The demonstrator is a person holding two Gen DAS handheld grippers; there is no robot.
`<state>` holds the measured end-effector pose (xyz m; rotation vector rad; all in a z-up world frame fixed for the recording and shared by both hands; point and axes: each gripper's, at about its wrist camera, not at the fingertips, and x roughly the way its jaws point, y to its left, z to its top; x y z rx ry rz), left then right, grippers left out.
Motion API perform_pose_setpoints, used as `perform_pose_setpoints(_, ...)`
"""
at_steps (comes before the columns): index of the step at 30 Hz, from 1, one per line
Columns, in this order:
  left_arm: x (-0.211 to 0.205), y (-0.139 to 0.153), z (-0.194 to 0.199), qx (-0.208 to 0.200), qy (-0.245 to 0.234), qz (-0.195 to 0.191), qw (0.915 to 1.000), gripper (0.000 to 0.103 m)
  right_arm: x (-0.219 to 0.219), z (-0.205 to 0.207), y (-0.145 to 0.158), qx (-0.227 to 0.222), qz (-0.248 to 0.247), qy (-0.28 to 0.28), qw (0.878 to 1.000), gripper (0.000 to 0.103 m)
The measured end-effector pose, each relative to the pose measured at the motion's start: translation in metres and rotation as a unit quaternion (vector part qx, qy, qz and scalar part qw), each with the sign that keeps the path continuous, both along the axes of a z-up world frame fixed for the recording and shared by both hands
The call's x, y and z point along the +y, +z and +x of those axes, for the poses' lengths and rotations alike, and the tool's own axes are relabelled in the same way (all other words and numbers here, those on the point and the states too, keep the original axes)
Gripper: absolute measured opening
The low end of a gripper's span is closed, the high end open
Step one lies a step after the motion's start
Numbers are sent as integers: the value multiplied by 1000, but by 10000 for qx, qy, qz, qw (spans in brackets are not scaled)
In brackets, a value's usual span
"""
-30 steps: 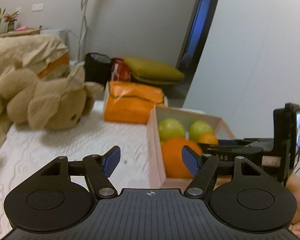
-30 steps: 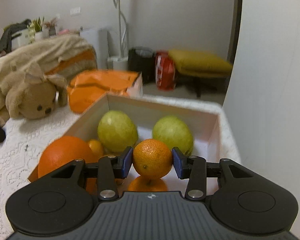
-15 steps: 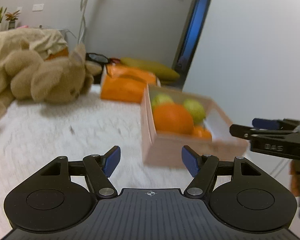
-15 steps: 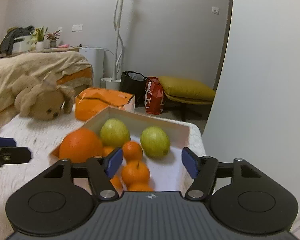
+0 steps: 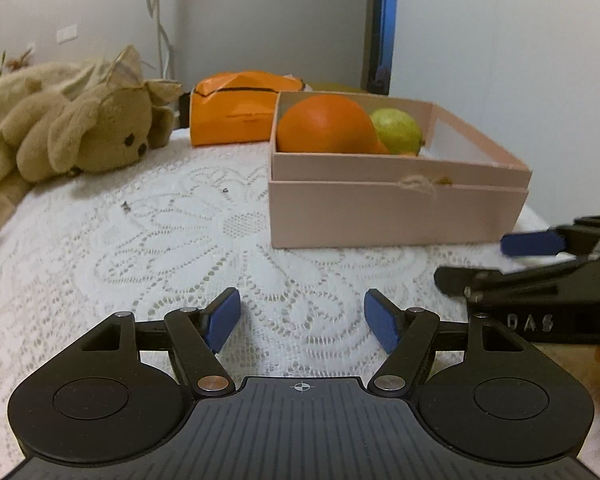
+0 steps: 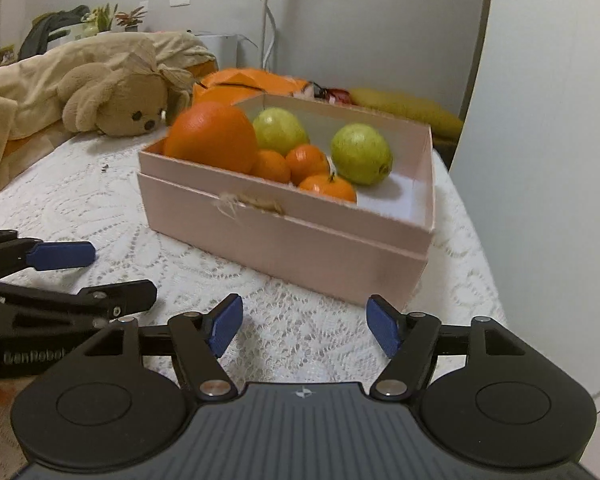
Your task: Organize fruits
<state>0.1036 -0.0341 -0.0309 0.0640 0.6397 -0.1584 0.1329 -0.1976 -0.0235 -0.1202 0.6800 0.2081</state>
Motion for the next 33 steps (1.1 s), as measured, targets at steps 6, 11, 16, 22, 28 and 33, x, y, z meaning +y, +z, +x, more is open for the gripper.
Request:
perform_pose_setpoints(6, -1, -1, 0, 3, 60, -6, 10000, 75, -14, -8, -14, -137, 407, -271, 9987, 84)
perform_pose_setpoints(11, -1, -1, 0, 3, 58, -4, 10000, 75, -21, -10, -16, -108, 476, -409, 9980, 89)
perform_pose_setpoints(16, -1, -1, 0, 3, 56, -8, 10000, 75, -21, -12, -17, -134, 400, -379, 9984, 90)
perform_pose_setpoints(22, -1, 0, 0, 4, 56, -7, 10000, 75, -21, -12, -17, -138, 405, -380, 9984, 90)
perform_pose_setpoints(28, 0, 0, 0, 4, 55, -10, 10000, 75, -21, -12, -17, -137, 412, -380, 9983, 90)
perform_pose_setpoints(33, 0, -1, 0, 4, 55, -13, 10000, 75, -21, -12, -17, -136, 409, -381, 9983, 90)
